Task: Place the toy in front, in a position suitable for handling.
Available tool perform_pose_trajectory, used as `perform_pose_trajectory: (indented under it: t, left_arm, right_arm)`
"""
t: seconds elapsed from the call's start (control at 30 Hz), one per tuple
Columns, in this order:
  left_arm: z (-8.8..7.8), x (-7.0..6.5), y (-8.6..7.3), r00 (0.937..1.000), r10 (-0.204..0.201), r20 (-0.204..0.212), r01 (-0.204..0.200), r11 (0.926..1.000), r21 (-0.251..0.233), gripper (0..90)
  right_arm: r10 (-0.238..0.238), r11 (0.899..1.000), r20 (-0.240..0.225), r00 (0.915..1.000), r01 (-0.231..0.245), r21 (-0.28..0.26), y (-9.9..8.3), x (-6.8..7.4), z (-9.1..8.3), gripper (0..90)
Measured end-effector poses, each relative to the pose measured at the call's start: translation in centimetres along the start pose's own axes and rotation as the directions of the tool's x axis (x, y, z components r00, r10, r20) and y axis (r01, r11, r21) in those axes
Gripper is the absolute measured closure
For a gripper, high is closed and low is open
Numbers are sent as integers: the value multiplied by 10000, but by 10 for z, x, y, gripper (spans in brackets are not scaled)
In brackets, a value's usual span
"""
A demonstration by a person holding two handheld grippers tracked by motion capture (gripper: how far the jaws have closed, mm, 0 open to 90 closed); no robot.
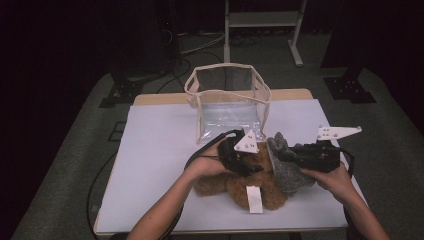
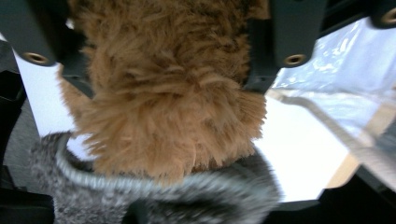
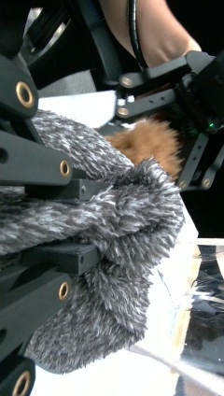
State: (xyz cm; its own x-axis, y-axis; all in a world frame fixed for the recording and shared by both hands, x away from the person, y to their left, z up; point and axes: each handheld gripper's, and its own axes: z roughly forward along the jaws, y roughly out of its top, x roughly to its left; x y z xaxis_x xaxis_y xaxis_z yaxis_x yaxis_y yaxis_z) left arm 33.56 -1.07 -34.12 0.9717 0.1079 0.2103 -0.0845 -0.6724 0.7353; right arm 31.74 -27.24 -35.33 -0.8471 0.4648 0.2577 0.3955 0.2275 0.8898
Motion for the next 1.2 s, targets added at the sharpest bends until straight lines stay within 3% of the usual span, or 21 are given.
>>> perform_pose_trajectory:
  t: [0.13, 0.27, 0.37, 0.53, 0.67, 0.77, 0.87, 0.97, 1.0, 1.1, 1.2]
  left_arm:
    - [-6, 1, -3, 9999, 101, -37, -101, 9999, -2, 216]
    - [-27, 0, -15, 9997, -29, -256, 15, 9985, -540, 187]
    - [-45, -1, -30, 9987, -176, -476, 140, 9971, -749, 161]
    - [-67, -3, -64, 9953, -601, -757, 547, 9960, -710, 125]
    - [-69, -4, -87, 9911, -1042, -831, 993, 9932, -610, 121]
    - [-66, -4, -94, 9906, -1135, -765, 1084, 9918, -678, 116]
    - [-65, -5, -100, 9899, -1175, -791, 1125, 9915, -651, 106]
    - [-71, -6, -111, 9875, -1284, -918, 1223, 9900, -697, 98]
    - [-74, -6, -116, 9857, -1345, -1020, 1278, 9893, -698, 89]
    - [-81, -7, -131, 9809, -1624, -1067, 1545, 9849, -787, 85]
    - [-81, -8, -143, 9804, -1725, -956, 1674, 9841, -586, 74]
  right_arm:
    - [-228, 9995, 173, 9996, 225, 209, 4, -1, 8, 729]
    - [-42, 9993, 424, 9991, 26, 374, -3, -9, 14, 729]
    - [293, 9991, 492, 9984, -308, 292, -10, -16, 13, 729]
    - [313, 9982, 720, 9969, -348, 481, -13, -17, 9, 728]
    - [-250, 9990, 825, 9963, 219, 381, 6, -6, 1, 728]
    - [-789, 9962, 682, 9945, 760, 435, 27, 5, 8, 727]
    - [-1418, 9865, 573, 9882, 1363, 910, 41, 13, 24, 726]
    - [-2043, 9650, 811, 9755, 1868, 1842, 36, 14, 40, 725]
    - [-2042, 9635, 868, 9751, 1844, 1942, 32, 12, 41, 725]
    - [-1333, 9820, 848, 9874, 1201, 1461, 22, 1, 29, 723]
    - [-911, 9879, 1224, 9883, 742, 1359, 13, -8, 13, 723]
